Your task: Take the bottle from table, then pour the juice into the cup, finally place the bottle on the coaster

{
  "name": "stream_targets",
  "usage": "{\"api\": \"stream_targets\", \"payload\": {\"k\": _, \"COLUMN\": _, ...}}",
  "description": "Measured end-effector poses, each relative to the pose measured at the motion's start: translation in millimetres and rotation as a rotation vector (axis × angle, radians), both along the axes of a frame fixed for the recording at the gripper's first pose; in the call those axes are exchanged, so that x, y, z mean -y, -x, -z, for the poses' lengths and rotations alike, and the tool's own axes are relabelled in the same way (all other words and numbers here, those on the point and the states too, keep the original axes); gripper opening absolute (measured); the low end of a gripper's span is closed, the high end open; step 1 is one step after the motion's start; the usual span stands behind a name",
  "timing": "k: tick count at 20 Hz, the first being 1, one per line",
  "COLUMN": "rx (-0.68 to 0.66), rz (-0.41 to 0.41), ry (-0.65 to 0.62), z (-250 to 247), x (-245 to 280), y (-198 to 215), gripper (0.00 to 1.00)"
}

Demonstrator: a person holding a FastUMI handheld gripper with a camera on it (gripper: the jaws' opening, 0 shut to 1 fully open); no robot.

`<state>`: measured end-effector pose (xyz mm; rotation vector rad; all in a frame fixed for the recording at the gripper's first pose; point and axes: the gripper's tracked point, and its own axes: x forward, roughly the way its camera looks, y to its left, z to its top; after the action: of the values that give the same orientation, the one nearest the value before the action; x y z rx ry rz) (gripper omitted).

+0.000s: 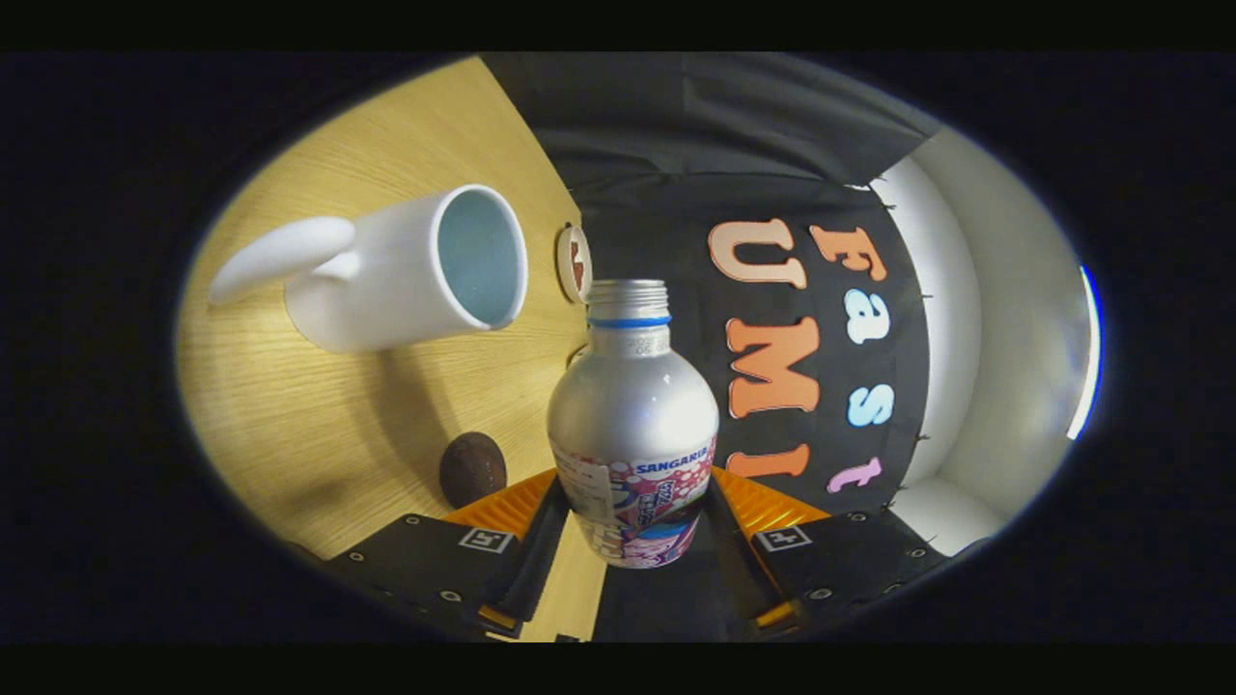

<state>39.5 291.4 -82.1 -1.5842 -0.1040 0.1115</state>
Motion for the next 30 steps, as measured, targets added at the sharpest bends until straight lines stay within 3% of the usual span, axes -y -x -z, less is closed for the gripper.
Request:
{"api": "stream_targets", "payload": {"k": 12, "rx": 0.040, "rz": -0.017, "ry": 0.178, "z": -5.9, "x": -5.9, "y": -3.5, "gripper": 0.76}}
{"api": "stream_targets", "payload": {"k": 30, "rx": 0.037, "rz": -0.035, "ry": 0.320, "z": -11.7, "x": -10.2, "y": -12.9, "gripper": 0.76}}
